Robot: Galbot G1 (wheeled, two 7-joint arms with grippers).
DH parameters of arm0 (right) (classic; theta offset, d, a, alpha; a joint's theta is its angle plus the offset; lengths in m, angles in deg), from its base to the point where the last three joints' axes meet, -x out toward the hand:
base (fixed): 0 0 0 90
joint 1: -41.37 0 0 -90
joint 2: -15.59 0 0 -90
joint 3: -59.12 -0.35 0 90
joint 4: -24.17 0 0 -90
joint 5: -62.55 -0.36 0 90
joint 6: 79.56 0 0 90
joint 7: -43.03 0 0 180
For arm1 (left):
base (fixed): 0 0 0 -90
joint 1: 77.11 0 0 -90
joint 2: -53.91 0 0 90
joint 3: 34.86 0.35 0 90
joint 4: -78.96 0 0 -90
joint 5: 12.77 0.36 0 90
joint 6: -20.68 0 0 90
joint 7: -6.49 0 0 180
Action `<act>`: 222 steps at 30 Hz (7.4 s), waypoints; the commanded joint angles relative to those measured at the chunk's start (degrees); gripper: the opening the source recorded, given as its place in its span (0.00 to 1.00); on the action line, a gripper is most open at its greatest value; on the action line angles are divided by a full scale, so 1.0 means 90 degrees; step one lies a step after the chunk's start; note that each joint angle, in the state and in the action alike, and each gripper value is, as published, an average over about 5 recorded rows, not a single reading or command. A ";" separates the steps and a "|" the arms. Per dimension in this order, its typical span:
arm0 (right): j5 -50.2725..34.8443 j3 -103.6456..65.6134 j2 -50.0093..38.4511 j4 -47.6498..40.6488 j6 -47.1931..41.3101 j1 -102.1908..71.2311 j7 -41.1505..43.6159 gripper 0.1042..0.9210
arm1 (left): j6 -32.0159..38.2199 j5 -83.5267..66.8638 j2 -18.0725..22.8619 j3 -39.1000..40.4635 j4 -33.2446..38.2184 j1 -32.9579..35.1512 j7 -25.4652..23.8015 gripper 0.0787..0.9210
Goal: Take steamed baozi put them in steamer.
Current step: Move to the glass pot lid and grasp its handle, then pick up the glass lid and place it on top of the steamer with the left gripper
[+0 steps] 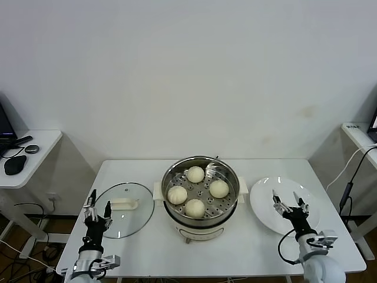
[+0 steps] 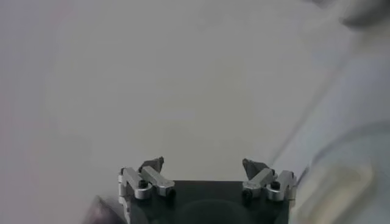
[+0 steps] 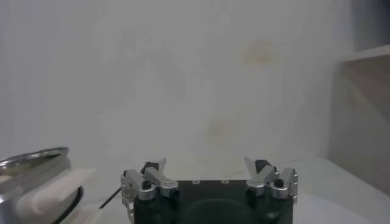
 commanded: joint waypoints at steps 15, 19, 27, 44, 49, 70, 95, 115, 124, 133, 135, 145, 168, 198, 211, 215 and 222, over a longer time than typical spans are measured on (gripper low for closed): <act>0.0231 0.0075 0.0145 -0.0042 0.0113 -0.0203 0.0019 0.88 | -0.0498 0.0666 -0.0070 0.0427 -0.1107 -0.0547 -0.0768 0.88; 0.0297 0.0125 0.0174 -0.0009 0.0096 -0.0235 0.0047 0.88 | -0.0459 0.0804 -0.0015 0.0452 -0.1444 -0.0794 -0.0546 0.88; 0.0523 0.0377 0.0246 -0.0010 0.0165 -0.0353 0.0071 0.88 | -0.0399 0.0948 0.0070 0.0427 -0.1859 -0.1215 -0.0323 0.88; 0.0620 0.0429 0.0315 -0.0023 0.0212 -0.0374 0.0078 0.88 | -0.0299 0.1014 -0.0013 0.0388 -0.2642 -0.1747 -0.0303 0.88; 0.0619 0.0409 0.0332 -0.0013 0.0217 -0.0375 0.0074 0.88 | -0.0230 0.1004 0.0010 0.0368 -0.2824 -0.1895 -0.0194 0.88; 0.0572 0.0351 0.0392 -0.0076 0.0220 -0.0326 0.0058 0.88 | -0.0135 0.1003 -0.0056 0.0465 -0.3326 -0.2516 -0.0176 0.88; 0.0591 0.0265 0.0429 -0.0029 0.0222 -0.0405 0.0058 0.88 | 0.0180 0.0911 -0.0127 0.0410 -0.3945 -0.2685 0.0316 0.59; 0.0610 0.0293 0.0450 0.0038 0.0237 -0.0428 0.0044 0.88 | -0.1998 0.0161 0.0017 0.0379 -0.1437 -0.1728 -0.0845 0.11; 0.0602 0.0296 0.0478 0.0062 0.0269 -0.0450 0.0049 0.88 | -0.3944 0.0962 0.0422 0.0293 0.0019 -0.1347 -0.1568 0.11; 0.0584 0.0172 0.0469 0.0120 0.0260 -0.0514 0.0053 0.88 | -0.4258 0.1616 0.1244 0.0281 0.0825 -0.1359 -0.2037 0.11; 0.0579 0.0106 0.0462 0.0134 0.0253 -0.0544 0.0054 0.88 | -0.4256 0.1627 0.1316 0.0307 0.0985 -0.1356 -0.2109 0.11; 0.0639 -0.0008 0.0512 0.0144 0.0276 -0.0655 0.0061 0.88 | -0.4206 0.2314 0.1578 0.1520 0.1333 -0.1581 -0.2612 0.11; 0.1031 -0.0300 0.0743 0.0151 0.0267 -0.0934 0.0021 0.88 | -0.4258 0.1201 0.1619 0.4709 0.0311 -0.2831 -0.2920 0.11; 0.1062 -0.0347 0.0775 0.0109 0.0269 -0.0896 0.0012 0.88 | -0.4247 0.2527 0.1653 0.4683 -0.0657 -0.3124 -0.2843 0.11; 0.1057 -0.0382 0.0803 0.0142 0.0288 -0.0883 0.0013 0.88 | -0.4228 0.2656 0.1646 0.4621 -0.0825 -0.3129 -0.2918 0.11; 0.1058 -0.0391 0.0797 0.0151 0.0299 -0.0889 0.0014 0.88 | -0.4215 0.2638 0.1647 0.4612 -0.0922 -0.3174 -0.2959 0.11; 0.1055 -0.0395 0.0778 0.0145 0.0304 -0.0890 0.0016 0.88 | -0.4211 0.2632 0.1648 0.4567 -0.0937 -0.3155 -0.2997 0.11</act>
